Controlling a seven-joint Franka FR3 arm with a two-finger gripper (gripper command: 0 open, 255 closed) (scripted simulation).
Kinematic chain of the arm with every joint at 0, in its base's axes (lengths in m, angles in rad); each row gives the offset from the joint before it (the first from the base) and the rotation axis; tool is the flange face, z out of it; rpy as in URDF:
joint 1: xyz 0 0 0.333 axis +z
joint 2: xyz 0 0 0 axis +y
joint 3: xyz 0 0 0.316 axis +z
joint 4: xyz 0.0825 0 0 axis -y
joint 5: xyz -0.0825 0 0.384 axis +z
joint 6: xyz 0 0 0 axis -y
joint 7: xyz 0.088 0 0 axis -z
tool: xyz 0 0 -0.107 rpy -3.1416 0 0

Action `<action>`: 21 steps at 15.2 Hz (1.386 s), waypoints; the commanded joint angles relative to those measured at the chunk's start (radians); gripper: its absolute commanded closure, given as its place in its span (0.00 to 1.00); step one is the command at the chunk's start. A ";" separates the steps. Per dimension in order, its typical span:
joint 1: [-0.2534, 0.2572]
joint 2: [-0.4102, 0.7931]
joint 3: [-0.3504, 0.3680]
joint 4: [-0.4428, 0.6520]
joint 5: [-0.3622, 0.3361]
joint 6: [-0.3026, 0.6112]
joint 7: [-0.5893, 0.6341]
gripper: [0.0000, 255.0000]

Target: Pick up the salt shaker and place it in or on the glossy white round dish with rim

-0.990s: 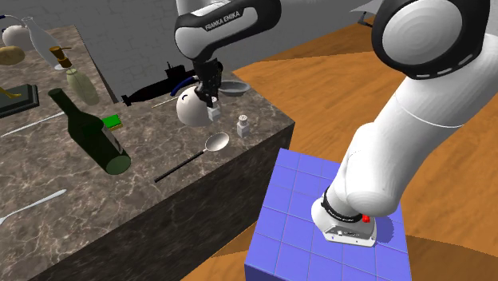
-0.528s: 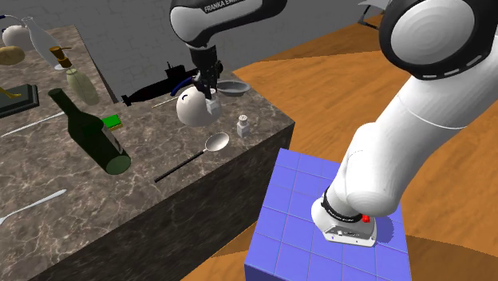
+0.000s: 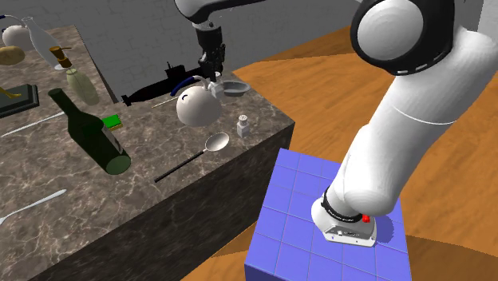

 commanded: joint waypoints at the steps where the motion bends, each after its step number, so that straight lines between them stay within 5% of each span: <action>1: -0.021 0.043 -0.019 0.056 0.011 -0.015 -0.044 1.00; 10: -0.158 0.301 -0.087 0.440 0.096 -0.156 -0.242 1.00; 14: -0.266 0.493 -0.100 0.750 0.158 -0.282 -0.324 1.00; 21: -0.250 0.469 -0.097 0.617 0.151 -0.173 -0.327 1.00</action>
